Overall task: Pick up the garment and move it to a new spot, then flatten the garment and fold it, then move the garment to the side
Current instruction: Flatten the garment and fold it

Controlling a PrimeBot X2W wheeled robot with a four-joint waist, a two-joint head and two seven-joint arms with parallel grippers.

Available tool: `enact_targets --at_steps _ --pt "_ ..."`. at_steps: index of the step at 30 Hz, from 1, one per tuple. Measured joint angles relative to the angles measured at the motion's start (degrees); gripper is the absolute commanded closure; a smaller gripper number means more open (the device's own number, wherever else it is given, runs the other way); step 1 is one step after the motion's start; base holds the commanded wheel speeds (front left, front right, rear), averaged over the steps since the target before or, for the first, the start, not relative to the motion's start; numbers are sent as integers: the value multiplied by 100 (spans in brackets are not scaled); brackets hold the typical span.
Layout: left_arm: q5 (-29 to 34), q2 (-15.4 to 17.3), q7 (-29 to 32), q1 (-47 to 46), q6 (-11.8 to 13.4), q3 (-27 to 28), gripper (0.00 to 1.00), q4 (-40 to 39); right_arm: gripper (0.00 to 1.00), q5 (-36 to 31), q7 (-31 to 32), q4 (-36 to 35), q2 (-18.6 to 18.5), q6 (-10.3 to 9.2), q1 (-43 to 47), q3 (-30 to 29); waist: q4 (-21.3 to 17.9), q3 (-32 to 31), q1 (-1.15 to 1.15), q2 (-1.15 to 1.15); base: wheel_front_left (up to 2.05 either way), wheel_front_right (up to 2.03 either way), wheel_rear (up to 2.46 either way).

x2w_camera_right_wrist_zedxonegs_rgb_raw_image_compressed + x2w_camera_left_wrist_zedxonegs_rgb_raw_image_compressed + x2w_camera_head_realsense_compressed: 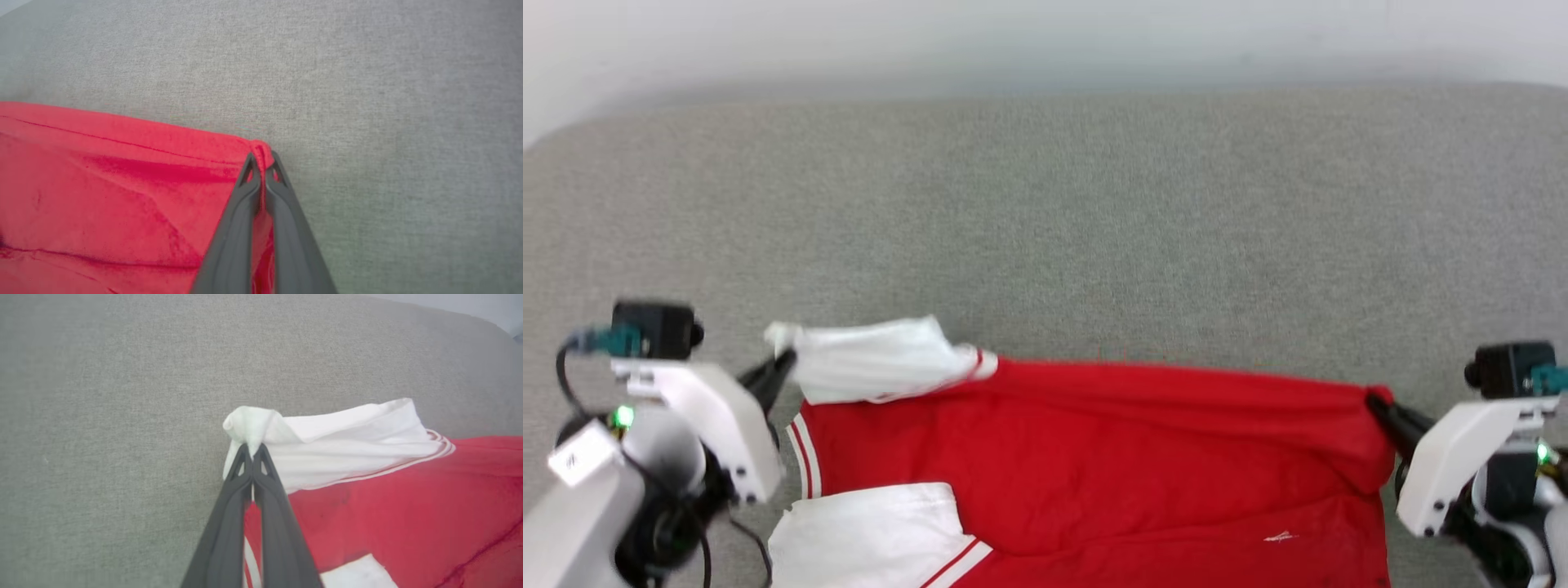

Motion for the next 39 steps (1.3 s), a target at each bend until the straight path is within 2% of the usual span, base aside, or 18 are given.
enact_targets --at_steps 7,12,15,17,21,22,23,24,25,26,32,35,39 --pt "-336 7 -455 1416 368 174 100 -537 100 -66 -209 -74 270 0 756 -202 62 -363 0 0 0 0 0" --pt "-508 -25 -575 2106 513 164 100 -676 100 -60 -299 -108 501 -1 1166 -355 74 -507 -1 0 0 0 0" --pt "-586 -103 -587 2380 528 69 100 -601 100 -47 -385 -38 627 -1 1335 -457 56 -554 -1 0 0 0 0" --pt "-626 -288 -660 2462 490 -22 100 -381 100 -58 -471 69 709 -1 1527 -523 64 -582 -1 0 0 0 0" --pt "-669 -536 -776 2474 297 -134 100 10 100 -24 -627 245 840 -1 1618 -537 59 -596 0 0 0 0 0" --pt "-666 -581 -777 2463 247 -179 100 109 92 -16 -667 305 860 -1 1623 -535 63 -606 0 0 0 0 0" --pt "-614 -613 -816 2417 169 -222 100 203 65 44 -693 336 887 -1 1627 -532 68 -620 0 0 0 0 0" --pt "-573 -670 -925 2352 116 -210 88 294 0 94 -736 361 913 -2 1628 -531 74 -635 -1 0 0 0 0" --pt "-573 -739 -961 2291 101 -216 51 408 0 90 -808 368 931 -3 1634 -538 80 -653 0 0 0 0 0" --pt "-550 -776 -965 2256 45 -266 0 479 0 90 -872 364 955 -2 1635 -545 82 -676 0 0 0 0 0" --pt "-252 -823 -1223 2110 -58 -376 0 655 0 46 -1032 29 998 -3 1734 -630 66 -851 0 0 0 0 0" --pt "-42 -743 -1403 2027 -3 -370 0 631 0 29 -955 -298 966 -3 1744 -704 64 -914 0 0 0 0 0" --pt "285 -697 -1778 1873 134 -315 0 436 0 -107 -506 -725 881 -3 1851 -993 93 -951 0 0 0 0 0"
